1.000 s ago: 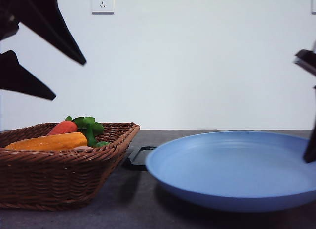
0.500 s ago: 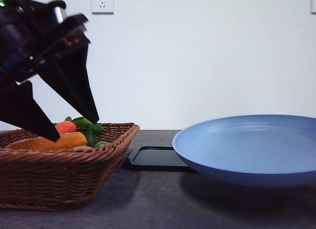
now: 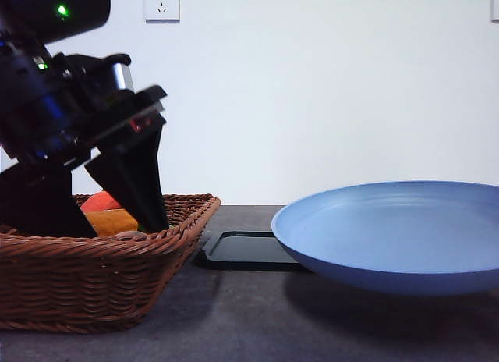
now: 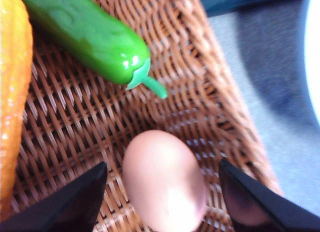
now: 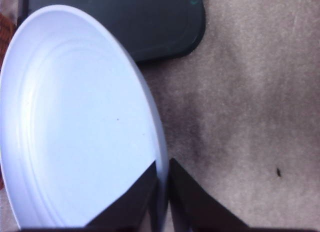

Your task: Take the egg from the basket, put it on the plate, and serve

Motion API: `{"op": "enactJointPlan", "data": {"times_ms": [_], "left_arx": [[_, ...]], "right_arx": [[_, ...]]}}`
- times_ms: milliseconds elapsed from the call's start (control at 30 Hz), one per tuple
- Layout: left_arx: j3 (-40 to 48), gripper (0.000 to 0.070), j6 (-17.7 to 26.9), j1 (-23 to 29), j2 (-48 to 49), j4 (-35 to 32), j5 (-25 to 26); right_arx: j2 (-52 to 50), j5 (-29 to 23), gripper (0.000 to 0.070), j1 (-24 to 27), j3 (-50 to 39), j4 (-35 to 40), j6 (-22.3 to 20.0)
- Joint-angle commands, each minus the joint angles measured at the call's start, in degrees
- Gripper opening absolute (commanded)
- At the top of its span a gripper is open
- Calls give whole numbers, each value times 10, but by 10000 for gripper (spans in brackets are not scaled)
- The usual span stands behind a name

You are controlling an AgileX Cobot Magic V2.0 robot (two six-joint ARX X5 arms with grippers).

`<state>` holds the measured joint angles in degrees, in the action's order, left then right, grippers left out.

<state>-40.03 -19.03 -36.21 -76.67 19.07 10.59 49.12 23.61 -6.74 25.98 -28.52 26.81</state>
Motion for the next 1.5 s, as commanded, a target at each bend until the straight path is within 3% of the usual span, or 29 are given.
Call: {"op": "enactJointPlan", "data": {"times_ms": [0,100,400,733,900,1033,1133,1233,1333,1467], "left_arx": [[-9,458,4,-5,-13,-6,-2],[-9,442,4,-5,-17,-4,-2],[-9,294,14,-5,-17,12,-6],[-10,254,31,-4,-16,24,-7],[-49,254,59,-4,-16,82,-3],[-117,254,93,-4,-16,162,-1],[-176,254,94,-5,-16,200,12],[-223,254,93,-10,-16,190,78],[-239,254,93,-29,-16,131,135],[-239,254,116,-74,-25,69,133]], "right_arx": [[1,3,0,-1,2,4,-7],[1,3,0,-1,2,2,-8],[1,3,0,-1,2,1,-14],[1,3,0,-1,2,2,-14],[1,5,0,-1,2,1,-14],[2,16,0,-1,2,-3,-15],[2,33,0,-2,2,-7,-18],[2,49,0,-3,2,-14,-18],[2,68,0,-3,2,-16,-21],[2,83,0,-3,2,-16,-24]]}}
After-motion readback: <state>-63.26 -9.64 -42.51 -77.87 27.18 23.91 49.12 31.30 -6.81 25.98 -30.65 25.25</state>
